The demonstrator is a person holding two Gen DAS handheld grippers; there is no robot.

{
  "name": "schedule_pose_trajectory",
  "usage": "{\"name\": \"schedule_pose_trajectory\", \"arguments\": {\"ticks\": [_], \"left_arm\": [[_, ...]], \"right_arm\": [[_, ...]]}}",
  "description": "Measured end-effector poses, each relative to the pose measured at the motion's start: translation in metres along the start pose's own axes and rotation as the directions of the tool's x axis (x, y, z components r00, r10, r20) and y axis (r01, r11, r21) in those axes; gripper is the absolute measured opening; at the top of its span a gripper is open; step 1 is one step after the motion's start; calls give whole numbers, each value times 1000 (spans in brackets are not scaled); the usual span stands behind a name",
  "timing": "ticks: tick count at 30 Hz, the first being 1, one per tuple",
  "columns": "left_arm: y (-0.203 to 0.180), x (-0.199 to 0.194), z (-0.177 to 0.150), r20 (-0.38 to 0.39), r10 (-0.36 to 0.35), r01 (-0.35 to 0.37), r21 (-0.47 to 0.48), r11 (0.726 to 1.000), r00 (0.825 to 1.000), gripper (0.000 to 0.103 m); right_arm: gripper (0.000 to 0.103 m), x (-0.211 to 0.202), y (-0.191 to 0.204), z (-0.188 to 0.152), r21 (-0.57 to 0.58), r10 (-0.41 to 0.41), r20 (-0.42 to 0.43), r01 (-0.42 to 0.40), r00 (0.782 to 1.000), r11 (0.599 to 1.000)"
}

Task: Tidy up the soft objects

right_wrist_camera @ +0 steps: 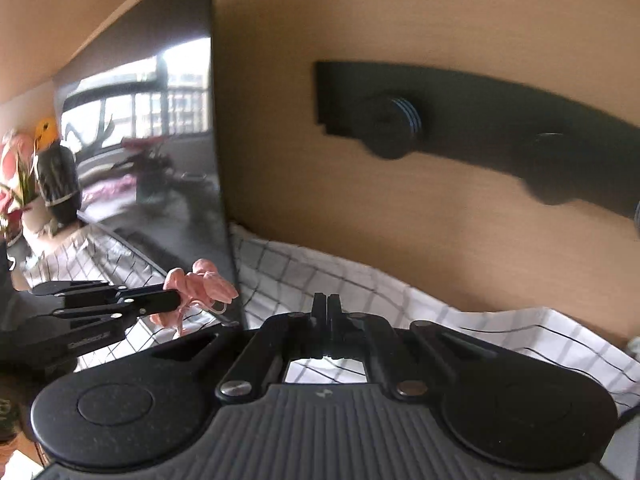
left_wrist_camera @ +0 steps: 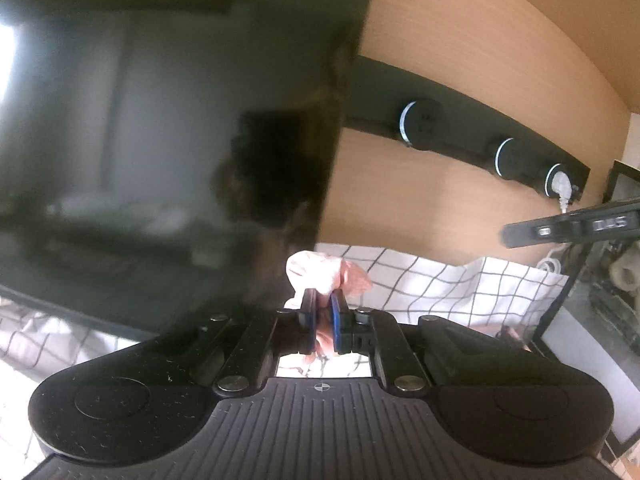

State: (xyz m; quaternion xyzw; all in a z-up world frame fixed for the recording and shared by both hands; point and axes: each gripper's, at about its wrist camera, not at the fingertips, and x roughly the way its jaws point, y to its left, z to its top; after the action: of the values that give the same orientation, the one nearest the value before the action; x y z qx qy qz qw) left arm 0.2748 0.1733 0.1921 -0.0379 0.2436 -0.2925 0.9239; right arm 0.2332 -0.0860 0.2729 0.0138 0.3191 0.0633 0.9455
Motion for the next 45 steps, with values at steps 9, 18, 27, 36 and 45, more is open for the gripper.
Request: {"name": "schedule_pose_trajectory", "arguments": {"ticks": [9, 18, 27, 36, 45], "left_arm": [[-68, 35, 6, -33, -107, 108, 23, 994, 994, 10], [-147, 68, -7, -121, -247, 254, 50, 966, 962, 10], [-141, 23, -75, -151, -274, 273, -28, 962, 950, 10], [-55, -54, -135, -191, -86, 62, -128, 990, 978, 10], [15, -117, -145, -117, 55, -80, -221, 972, 992, 10]], "right_arm": [[0, -55, -59, -26, 93, -35, 50, 31, 998, 995], [0, -84, -120, -67, 241, -48, 60, 32, 997, 970], [0, -58, -95, -93, 83, -92, 2, 91, 996, 992], [7, 68, 51, -78, -190, 176, -217, -218, 960, 957], [15, 215, 94, -92, 13, 102, -369, -104, 924, 994]]}}
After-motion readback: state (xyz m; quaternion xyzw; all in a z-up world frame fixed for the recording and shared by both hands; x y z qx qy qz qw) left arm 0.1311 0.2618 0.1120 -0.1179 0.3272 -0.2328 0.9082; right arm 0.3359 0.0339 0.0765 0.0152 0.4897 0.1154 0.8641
